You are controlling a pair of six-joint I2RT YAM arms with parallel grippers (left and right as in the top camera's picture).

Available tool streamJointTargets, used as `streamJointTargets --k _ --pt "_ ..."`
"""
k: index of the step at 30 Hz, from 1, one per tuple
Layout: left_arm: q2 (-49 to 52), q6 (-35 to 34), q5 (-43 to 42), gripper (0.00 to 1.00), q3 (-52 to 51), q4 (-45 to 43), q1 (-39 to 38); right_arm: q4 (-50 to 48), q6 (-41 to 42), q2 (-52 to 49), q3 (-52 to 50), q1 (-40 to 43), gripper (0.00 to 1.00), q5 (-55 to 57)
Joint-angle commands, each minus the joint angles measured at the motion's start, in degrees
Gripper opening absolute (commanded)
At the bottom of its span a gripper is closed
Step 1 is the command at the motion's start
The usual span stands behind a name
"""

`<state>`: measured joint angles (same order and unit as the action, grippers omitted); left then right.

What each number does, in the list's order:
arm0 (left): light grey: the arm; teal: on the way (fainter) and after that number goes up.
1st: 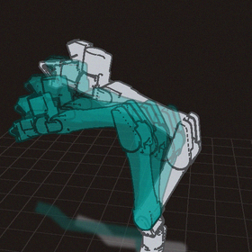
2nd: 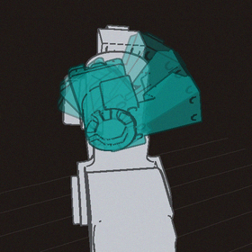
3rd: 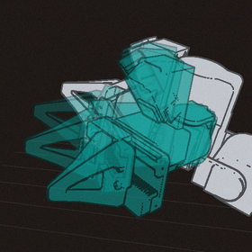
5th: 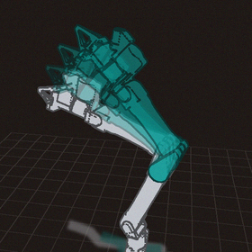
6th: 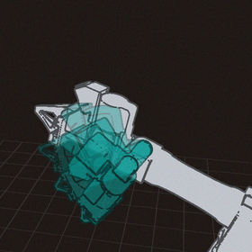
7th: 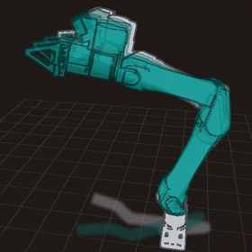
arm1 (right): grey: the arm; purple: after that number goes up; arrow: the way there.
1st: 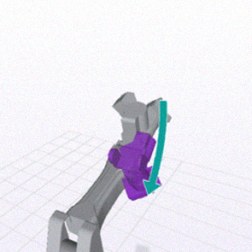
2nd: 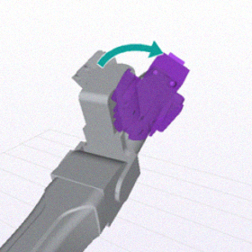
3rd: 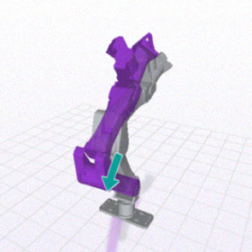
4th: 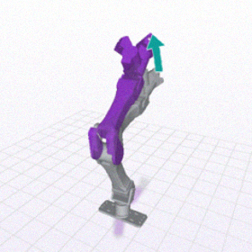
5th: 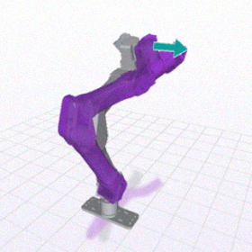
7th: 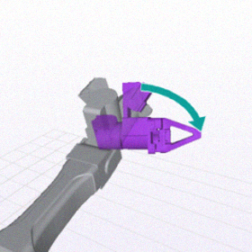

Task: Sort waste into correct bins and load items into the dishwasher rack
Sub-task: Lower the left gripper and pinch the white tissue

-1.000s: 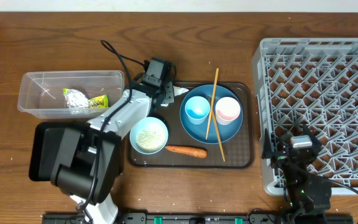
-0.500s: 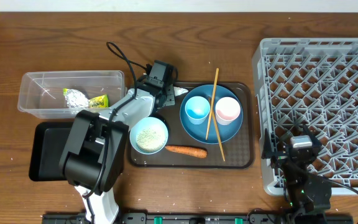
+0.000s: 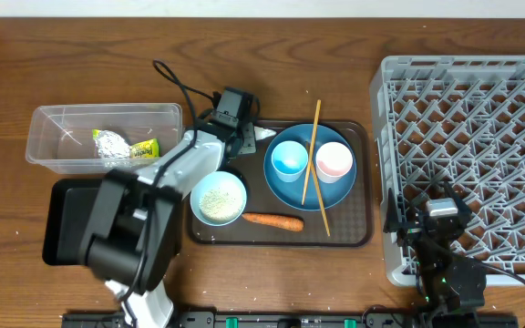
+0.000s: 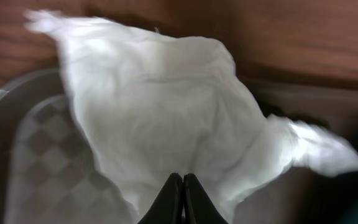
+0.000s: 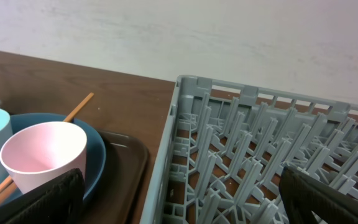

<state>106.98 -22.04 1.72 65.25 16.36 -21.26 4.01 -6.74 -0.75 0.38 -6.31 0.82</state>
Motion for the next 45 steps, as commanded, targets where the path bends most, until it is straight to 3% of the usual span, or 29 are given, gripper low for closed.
streamJointTargets --k 1,5,16,23,25,27,31,37,45 --pt "-6.2 0.4 0.5 0.06 -0.5 1.6 0.1 0.2 -0.6 0.1 -0.1 0.4 0.99 -0.2" --pt "-10.7 0.4 1.4 0.06 -0.5 2.8 0.1 0.2 -0.6 0.1 -0.1 0.4 0.99 -0.2" --pt "-20.0 0.3 14.5 0.06 -0.5 8.0 0.1 0.2 -0.6 0.1 -0.1 0.4 0.99 -0.2" --pt "-20.5 0.3 14.8 0.06 -0.5 8.5 0.1 0.2 -0.6 0.1 -0.1 0.4 0.99 -0.2" --pt "-20.4 0.3 13.9 0.12 -0.6 8.7 0.1 0.2 -0.6 0.1 -0.1 0.4 0.99 -0.2" --pt "-20.1 0.3 10.8 0.4 -0.9 8.6 0.1 0.2 -0.6 0.1 -0.1 0.4 0.99 -0.2" --pt "-18.0 -2.6 4.6 0.63 -1.2 8.4 -0.1 0.2 -0.6 0.1 -0.1 0.4 0.99 -0.2" --pt "-10.6 -3.3 5.5 0.77 -1.2 6.2 -0.2 0.2 -0.6 0.1 -0.1 0.4 0.99 -0.2" --pt "-0.3 1.9 5.1 0.78 -1.2 2.4 -0.2 0.2 -0.6 0.1 -0.1 0.4 0.99 -0.2"
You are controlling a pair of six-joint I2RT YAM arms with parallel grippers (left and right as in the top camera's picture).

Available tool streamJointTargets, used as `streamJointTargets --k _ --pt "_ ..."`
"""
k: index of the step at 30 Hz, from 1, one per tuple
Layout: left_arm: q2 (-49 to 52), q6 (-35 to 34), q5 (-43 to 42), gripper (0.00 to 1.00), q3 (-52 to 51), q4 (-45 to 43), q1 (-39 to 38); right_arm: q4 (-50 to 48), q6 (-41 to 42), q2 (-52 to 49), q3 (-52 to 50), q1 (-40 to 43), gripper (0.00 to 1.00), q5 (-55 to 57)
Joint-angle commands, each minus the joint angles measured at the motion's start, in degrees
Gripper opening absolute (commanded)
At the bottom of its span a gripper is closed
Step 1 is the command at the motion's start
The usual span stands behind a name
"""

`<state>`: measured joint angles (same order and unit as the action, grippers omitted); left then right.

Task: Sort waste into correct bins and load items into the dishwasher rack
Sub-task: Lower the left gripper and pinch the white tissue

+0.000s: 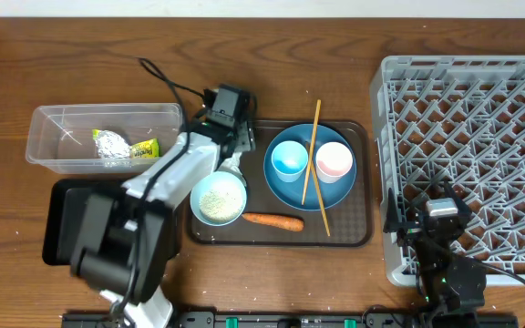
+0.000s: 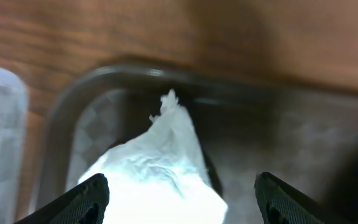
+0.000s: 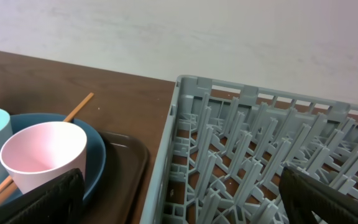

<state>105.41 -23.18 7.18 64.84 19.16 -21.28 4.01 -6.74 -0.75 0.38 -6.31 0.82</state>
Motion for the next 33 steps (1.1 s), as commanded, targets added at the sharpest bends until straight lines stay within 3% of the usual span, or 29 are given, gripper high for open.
streamJointTargets --k 1,4,7,11,15,17,27,33 --pt "1.7 3.1 -0.3 0.79 -0.8 -0.4 -0.1 0.2 -0.6 0.1 -0.1 0.4 0.99 -0.2" --pt "1.8 3.0 -0.3 0.74 -0.8 -0.4 -0.1 0.2 -0.6 0.1 -0.1 0.4 0.99 -0.2" --pt "2.1 3.0 -0.3 0.46 -0.9 -0.4 -0.1 0.2 -0.6 0.1 -0.1 0.4 0.99 -0.2" --pt "3.1 3.0 -0.3 0.39 -0.9 -0.8 -0.1 0.2 -0.6 0.1 -0.1 0.4 0.99 -0.2" --pt "3.1 3.0 -0.3 0.25 -0.7 -1.1 -0.1 0.2 -0.6 0.1 -0.1 0.4 0.99 -0.2" --pt "3.0 3.0 -0.3 0.06 -0.2 -0.7 -0.1 0.2 -0.6 0.1 -0.1 0.4 0.99 -0.2" --pt "-6.4 3.1 -0.3 0.06 0.4 1.4 -0.1 0.2 -0.6 0.1 -0.1 0.4 0.99 -0.2" --pt "-15.6 3.7 0.6 0.12 0.4 3.1 -0.1 0.3 -0.6 0.1 -0.1 0.4 0.99 -0.2"
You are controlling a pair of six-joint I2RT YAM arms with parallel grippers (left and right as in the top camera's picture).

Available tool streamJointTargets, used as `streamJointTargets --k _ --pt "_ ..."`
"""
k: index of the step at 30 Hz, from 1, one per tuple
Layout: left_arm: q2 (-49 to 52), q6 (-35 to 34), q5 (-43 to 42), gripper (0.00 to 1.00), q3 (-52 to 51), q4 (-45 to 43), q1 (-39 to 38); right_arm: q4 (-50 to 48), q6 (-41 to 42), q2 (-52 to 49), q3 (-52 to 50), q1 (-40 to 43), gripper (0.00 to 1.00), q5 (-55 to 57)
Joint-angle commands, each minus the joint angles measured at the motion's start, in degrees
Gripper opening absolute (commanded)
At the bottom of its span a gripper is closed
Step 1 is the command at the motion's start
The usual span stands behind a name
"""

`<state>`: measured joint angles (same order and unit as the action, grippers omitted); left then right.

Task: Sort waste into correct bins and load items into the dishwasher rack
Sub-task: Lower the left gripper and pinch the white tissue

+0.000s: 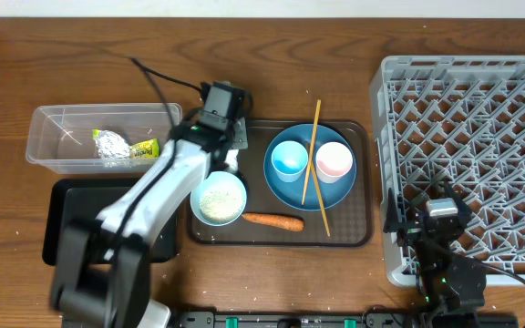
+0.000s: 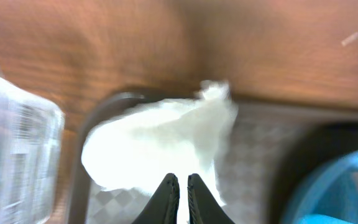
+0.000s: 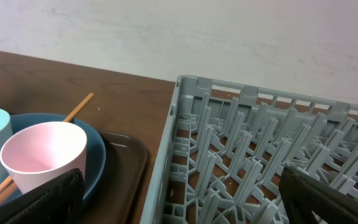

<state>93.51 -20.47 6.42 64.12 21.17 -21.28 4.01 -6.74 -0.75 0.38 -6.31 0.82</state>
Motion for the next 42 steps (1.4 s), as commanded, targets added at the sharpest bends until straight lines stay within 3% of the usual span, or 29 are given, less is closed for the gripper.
streamJointTargets --k 1,6,8,10,15,30,35,42 --pt "-5.0 1.0 2.7 0.12 1.1 1.5 -0.1 0.2 -0.6 0.1 -0.1 0.4 0.99 -0.2" --pt "-8.2 0.9 15.1 0.11 1.1 1.7 0.0 0.2 -0.6 0.1 -0.1 0.4 0.99 -0.2" --pt "-8.1 1.0 15.6 0.15 1.0 2.6 0.1 0.2 -0.6 0.1 -0.1 0.4 0.99 -0.2" --pt "-8.1 1.0 12.9 0.34 0.9 5.7 0.1 0.2 -0.6 0.1 -0.1 0.4 0.99 -0.2" --pt "-7.6 6.6 1.9 0.61 0.8 6.1 0.0 0.2 -0.6 0.1 -0.1 0.4 0.99 -0.2" --pt "6.6 21.0 -4.9 0.62 0.8 0.3 0.0 0.2 -0.6 0.1 -0.1 0.4 0.99 -0.2" --pt "11.4 28.0 -11.8 0.62 0.8 -2.2 0.0 0.2 -0.6 0.1 -0.1 0.4 0.99 -0.2" --pt "13.6 28.6 -12.2 0.61 0.8 -3.3 0.0 0.2 -0.6 0.1 -0.1 0.4 0.99 -0.2"
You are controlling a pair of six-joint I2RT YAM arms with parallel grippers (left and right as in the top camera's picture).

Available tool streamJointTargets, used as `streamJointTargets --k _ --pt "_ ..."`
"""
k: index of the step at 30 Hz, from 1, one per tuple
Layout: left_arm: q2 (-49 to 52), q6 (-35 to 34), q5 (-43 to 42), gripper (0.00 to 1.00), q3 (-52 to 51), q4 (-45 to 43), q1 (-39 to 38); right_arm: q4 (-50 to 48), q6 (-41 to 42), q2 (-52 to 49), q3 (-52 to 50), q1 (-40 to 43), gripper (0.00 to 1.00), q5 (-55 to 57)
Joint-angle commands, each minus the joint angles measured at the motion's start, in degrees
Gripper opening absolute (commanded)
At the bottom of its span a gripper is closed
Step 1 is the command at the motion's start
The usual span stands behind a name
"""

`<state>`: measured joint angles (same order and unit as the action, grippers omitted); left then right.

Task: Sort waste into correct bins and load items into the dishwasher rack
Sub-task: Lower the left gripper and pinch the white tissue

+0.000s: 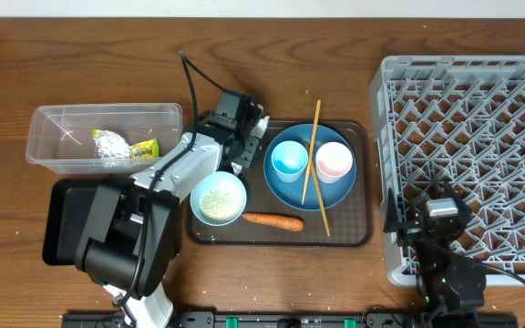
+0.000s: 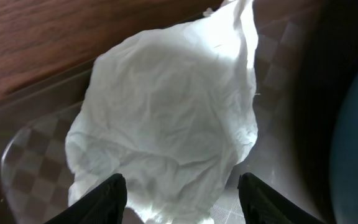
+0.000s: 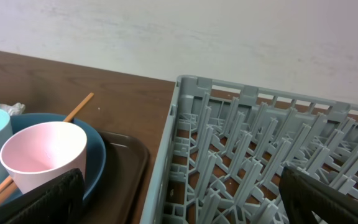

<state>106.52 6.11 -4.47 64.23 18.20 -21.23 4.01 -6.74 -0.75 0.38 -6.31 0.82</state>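
A crumpled white napkin [image 2: 166,112] lies in the back left corner of the brown tray [image 1: 354,228], partly showing in the overhead view [image 1: 260,126]. My left gripper [image 2: 182,208] [image 1: 244,138] hovers just above it, open, a finger on each side, holding nothing. The tray also carries a blue plate [image 1: 308,193] with a blue cup [image 1: 289,159], a pink cup [image 1: 334,160] and a chopstick [image 1: 310,155] across it, a bowl of rice [image 1: 218,199] and a carrot [image 1: 272,220]. My right gripper [image 3: 182,199] [image 1: 436,211] rests open at the grey dish rack [image 1: 481,137].
A clear bin [image 1: 44,146] at the left holds a foil ball [image 1: 110,142] and a yellow wrapper [image 1: 144,148]. A black bin [image 1: 62,228] sits in front of it. The left arm's cable loops over the table behind the tray.
My left gripper was shut with the napkin ahead of it at the tray's corner; now it is open, lower and closer over the napkin. The right arm has not moved.
My left gripper was shut close over the napkin, then open with the napkin at its fingers, then shut and farther back from it. Now it is open over the napkin, which still lies in the tray's corner. The right gripper stayed at the rack.
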Motion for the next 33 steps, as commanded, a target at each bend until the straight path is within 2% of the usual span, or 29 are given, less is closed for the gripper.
streamJointTargets --k 1,19,23,25,30,33 --pt "0.7 2.0 -1.3 0.61 0.7 -0.3 0.0 0.2 -0.6 0.1 -0.1 0.4 0.99 -0.2" --pt "3.5 3.3 -0.9 0.6 0.7 -1.4 0.0 0.2 -0.6 0.1 -0.1 0.4 0.99 -0.2" --pt "3.4 3.3 -0.4 0.44 0.7 -1.6 0.0 0.2 -0.6 0.1 -0.1 0.4 0.99 -0.2" --pt "3.3 3.3 -0.4 0.42 0.7 -1.6 0.0 0.2 -0.6 0.1 -0.1 0.4 0.99 -0.2" --pt "2.7 3.3 -0.4 0.08 0.7 -1.6 0.0 0.2 -0.6 0.1 -0.1 0.4 0.99 -0.2" --pt "1.7 3.3 -0.5 0.06 0.7 -1.6 0.0 0.2 -0.6 0.1 -0.1 0.4 0.99 -0.2"
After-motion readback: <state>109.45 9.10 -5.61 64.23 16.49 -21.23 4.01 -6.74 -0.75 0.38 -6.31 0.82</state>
